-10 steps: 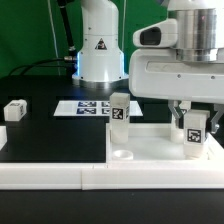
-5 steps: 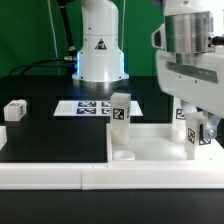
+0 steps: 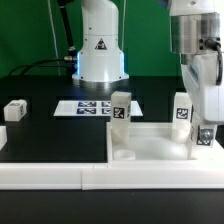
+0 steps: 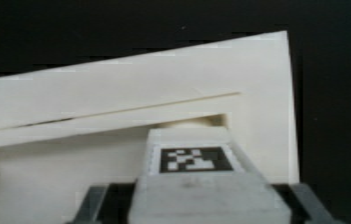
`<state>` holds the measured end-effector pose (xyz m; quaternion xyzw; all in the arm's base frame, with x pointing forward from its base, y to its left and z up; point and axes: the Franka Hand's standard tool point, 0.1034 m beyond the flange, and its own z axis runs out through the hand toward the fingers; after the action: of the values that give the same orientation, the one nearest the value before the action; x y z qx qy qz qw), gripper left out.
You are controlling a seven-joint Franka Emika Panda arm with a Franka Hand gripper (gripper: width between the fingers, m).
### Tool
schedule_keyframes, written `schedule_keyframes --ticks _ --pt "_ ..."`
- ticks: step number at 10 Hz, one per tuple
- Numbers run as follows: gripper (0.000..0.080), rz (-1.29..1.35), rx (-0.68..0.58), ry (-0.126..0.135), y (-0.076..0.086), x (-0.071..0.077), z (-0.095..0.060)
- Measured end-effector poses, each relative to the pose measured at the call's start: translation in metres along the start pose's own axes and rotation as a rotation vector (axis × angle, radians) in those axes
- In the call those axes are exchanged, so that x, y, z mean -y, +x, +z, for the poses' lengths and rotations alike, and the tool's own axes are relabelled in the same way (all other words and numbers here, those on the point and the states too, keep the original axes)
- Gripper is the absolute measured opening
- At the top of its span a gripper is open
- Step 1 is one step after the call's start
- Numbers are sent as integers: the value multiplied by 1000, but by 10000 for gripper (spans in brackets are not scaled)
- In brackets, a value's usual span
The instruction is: Assemble square table
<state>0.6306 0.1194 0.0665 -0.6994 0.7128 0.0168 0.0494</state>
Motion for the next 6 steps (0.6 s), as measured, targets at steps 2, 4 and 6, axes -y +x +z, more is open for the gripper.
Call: schedule_keyframes --ticks 2,4,6 --pt "562 -348 4 3 -4 1 -5" --pt "646 -437 3 0 -3 1 -3" --pt "646 -674 -3 -1 0 0 -2"
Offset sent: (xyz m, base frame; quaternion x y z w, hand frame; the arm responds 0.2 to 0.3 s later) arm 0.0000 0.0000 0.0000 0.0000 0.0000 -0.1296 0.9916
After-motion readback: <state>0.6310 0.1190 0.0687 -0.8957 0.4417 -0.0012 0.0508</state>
